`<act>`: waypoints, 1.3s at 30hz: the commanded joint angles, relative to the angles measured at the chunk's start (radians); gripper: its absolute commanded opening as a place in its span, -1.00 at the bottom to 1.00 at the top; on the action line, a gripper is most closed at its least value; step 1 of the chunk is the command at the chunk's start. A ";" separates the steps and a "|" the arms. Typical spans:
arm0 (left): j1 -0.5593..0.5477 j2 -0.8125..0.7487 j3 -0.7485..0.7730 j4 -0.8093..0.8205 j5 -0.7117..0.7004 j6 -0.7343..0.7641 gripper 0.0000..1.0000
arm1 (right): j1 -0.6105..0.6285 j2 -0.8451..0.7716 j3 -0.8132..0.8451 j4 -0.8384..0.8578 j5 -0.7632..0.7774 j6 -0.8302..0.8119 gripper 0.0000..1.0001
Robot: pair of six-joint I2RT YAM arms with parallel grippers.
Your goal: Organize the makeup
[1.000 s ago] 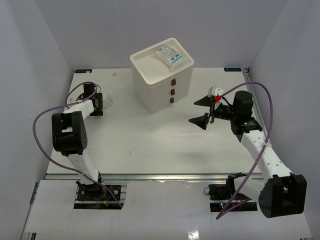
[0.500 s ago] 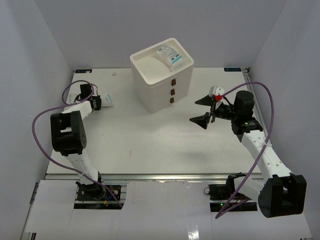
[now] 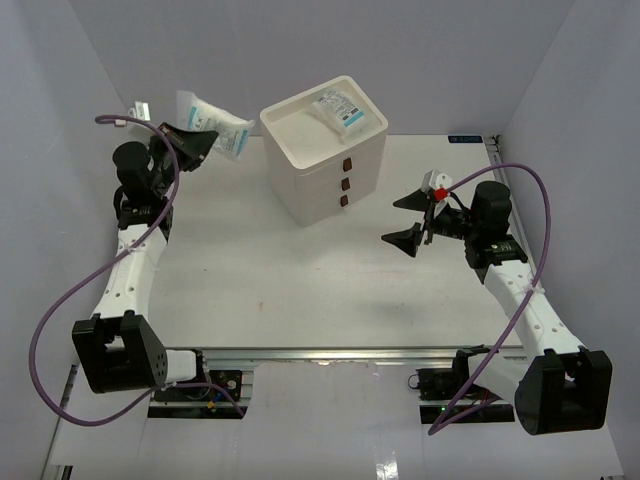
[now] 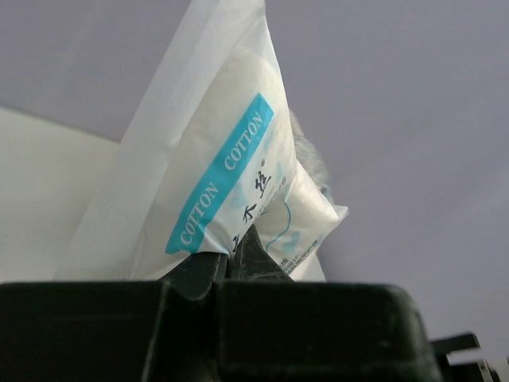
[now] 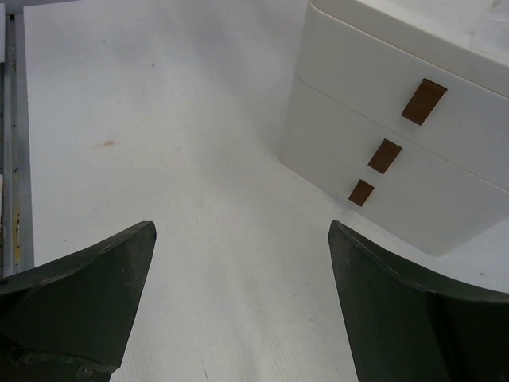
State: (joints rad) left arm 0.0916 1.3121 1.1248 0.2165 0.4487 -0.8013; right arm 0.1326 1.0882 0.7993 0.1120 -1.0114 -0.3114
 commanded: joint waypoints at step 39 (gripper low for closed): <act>-0.369 0.115 0.418 -0.355 -0.075 0.453 0.71 | -0.162 -0.038 -0.011 0.012 0.038 0.065 0.80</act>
State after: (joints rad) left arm -0.2771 1.7456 1.8081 -0.2620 0.3937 -0.4242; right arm 0.0105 1.0864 0.7868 0.1364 -1.0222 -0.2629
